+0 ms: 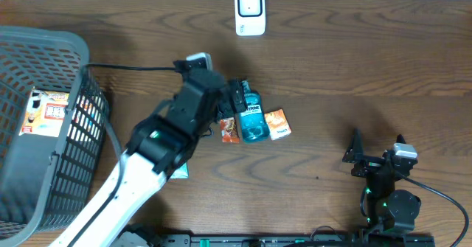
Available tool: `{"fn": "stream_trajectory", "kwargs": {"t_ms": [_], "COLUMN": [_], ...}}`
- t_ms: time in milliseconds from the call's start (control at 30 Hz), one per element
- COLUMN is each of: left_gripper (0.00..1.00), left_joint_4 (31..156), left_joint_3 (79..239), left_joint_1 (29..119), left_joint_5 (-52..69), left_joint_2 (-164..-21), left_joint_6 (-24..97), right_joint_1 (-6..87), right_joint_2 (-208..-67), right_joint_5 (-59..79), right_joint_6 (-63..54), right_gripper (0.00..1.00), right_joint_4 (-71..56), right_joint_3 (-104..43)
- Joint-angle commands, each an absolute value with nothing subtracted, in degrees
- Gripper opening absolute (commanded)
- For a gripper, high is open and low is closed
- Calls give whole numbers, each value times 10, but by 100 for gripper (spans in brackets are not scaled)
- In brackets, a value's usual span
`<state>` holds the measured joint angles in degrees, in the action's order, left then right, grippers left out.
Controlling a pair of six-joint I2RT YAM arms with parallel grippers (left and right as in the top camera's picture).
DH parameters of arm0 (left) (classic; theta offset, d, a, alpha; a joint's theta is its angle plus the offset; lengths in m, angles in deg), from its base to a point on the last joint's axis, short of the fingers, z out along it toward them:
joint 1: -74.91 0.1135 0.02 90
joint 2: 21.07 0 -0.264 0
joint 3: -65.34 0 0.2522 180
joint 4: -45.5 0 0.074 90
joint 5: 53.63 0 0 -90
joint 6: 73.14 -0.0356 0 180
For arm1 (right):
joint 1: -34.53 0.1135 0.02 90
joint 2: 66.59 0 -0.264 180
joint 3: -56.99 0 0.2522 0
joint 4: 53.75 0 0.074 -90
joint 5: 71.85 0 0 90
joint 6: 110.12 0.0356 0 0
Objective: Scan the item barcode
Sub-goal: 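Carry the red Top bag with the left gripper beside the Listerine bottle, then return the left gripper to the basket and grasp the yellow chip bag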
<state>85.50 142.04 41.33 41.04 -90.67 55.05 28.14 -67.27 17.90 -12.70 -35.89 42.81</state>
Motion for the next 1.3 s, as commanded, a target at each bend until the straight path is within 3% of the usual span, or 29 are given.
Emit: {"fn": "stream_trajectory", "kwargs": {"t_ms": [0,300,700,1267], "left_gripper": [98,98,98,98], "left_joint_4": [823,745,740,961], "left_joint_3": [1420,1453,1488,1488], "left_joint_1": [415,476,677,1023], "left_joint_5": [416,416,416,420], "left_joint_2": [-863,-775,-728,-787], "left_joint_6": [497,451,486,534], "right_joint_1": [282,282,282,282], "right_joint_2": [-670,-670,-670,-670], "right_joint_5": [180,180,180,180], "right_joint_6": [-122,-122,-122,-122], "right_gripper": [99,99,99,99], "right_joint_4": [-357,-357,-357,-357], "right_joint_3": [429,429,429,429]}}
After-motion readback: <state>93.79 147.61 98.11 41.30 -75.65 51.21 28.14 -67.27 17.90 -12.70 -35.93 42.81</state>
